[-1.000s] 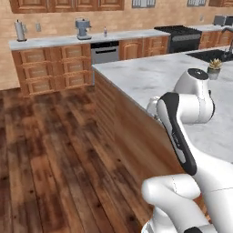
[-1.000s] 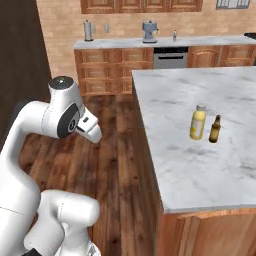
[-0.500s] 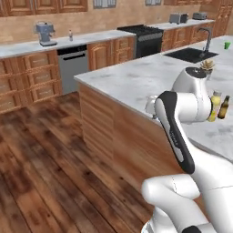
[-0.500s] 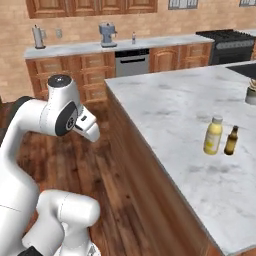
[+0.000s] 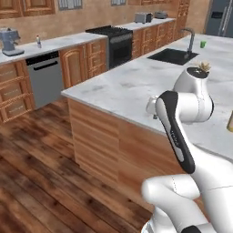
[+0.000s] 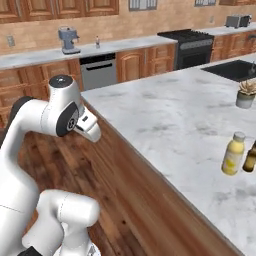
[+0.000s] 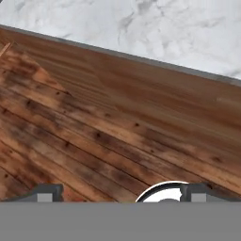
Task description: Place the drinks on the dining counter in a tight cluster.
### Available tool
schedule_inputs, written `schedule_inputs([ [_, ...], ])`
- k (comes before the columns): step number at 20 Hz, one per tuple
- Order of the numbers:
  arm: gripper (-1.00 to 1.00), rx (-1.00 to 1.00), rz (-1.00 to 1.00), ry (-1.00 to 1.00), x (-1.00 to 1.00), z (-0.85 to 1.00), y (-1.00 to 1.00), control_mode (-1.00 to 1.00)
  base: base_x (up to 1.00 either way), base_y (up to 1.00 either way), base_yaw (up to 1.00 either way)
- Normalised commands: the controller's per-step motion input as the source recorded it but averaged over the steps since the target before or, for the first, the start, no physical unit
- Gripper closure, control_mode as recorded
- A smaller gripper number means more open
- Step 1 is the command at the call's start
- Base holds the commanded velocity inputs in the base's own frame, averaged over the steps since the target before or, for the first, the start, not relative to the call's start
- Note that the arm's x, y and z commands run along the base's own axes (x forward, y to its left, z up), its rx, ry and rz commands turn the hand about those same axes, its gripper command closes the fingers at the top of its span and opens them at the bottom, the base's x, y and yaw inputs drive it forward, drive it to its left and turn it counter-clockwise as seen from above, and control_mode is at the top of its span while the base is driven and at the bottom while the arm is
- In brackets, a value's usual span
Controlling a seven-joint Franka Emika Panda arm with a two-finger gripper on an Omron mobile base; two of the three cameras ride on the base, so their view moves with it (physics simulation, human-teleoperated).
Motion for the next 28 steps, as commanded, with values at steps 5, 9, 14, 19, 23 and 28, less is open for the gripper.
schedule_inputs([
  [5,-1.0,0.0,0.0,0.0,0.0,0.0,0.0,1.0,0.93,1.0,-0.21],
  [9,-1.0,0.0,0.0,0.0,0.0,0.0,0.0,1.0,0.78,1.0,0.0],
  [14,-1.0,0.0,0.0,0.0,0.0,0.0,0.0,1.0,0.96,1.0,0.08],
  [19,-1.0,0.0,0.0,0.0,0.0,0.0,0.0,1.0,1.0,1.0,0.06],
  [23,-1.0,0.0,0.0,0.0,0.0,0.0,0.0,1.0,1.0,1.0,-0.1],
  [28,-1.0,0.0,0.0,0.0,0.0,0.0,0.0,1.0,1.0,1.0,-0.26],
])
